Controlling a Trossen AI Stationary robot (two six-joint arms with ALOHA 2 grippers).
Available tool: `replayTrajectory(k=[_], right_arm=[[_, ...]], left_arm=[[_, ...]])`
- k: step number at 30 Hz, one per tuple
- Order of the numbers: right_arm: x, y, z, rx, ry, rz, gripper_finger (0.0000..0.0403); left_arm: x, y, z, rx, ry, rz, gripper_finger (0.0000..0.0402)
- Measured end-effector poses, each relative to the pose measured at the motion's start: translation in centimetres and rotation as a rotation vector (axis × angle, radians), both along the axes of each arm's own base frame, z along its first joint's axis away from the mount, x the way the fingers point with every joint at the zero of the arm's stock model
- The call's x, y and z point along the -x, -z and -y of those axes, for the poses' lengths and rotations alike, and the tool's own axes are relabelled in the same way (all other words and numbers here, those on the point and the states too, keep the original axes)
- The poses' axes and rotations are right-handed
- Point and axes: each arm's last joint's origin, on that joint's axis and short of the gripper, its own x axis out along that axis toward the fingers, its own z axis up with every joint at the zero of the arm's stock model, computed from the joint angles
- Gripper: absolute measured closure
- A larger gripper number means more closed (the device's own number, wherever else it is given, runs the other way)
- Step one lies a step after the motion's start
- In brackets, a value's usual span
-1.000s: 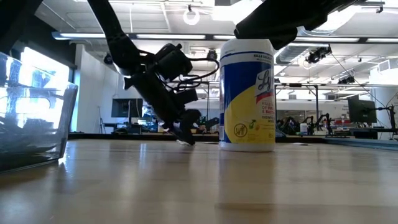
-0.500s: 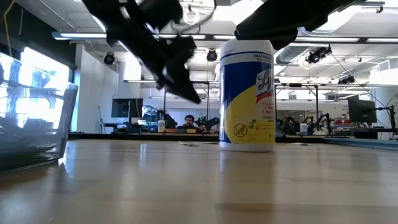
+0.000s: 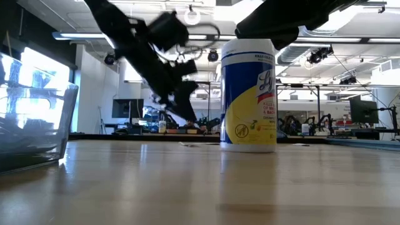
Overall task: Pick & Place First Aid Supplies
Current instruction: Put the bandage into the black transparent bin
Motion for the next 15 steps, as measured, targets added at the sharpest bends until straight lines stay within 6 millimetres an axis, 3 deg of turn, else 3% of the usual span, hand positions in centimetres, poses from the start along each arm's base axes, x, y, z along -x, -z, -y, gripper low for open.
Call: replayTrajectory(k=[7,15], right_arm=[[0.0,0.1,0.0,0.004,-0.002,-0.007,0.0355],[0.0,0.1,0.0,0.003,-0.005,-0.007,0.0356]], left_arm=[[-1.0,3.1,-2.6,0.015,0.040,-0.011,0.0280],[-1.4,5.4,-3.1,-0.030,0.017,-0.068,0.0280]])
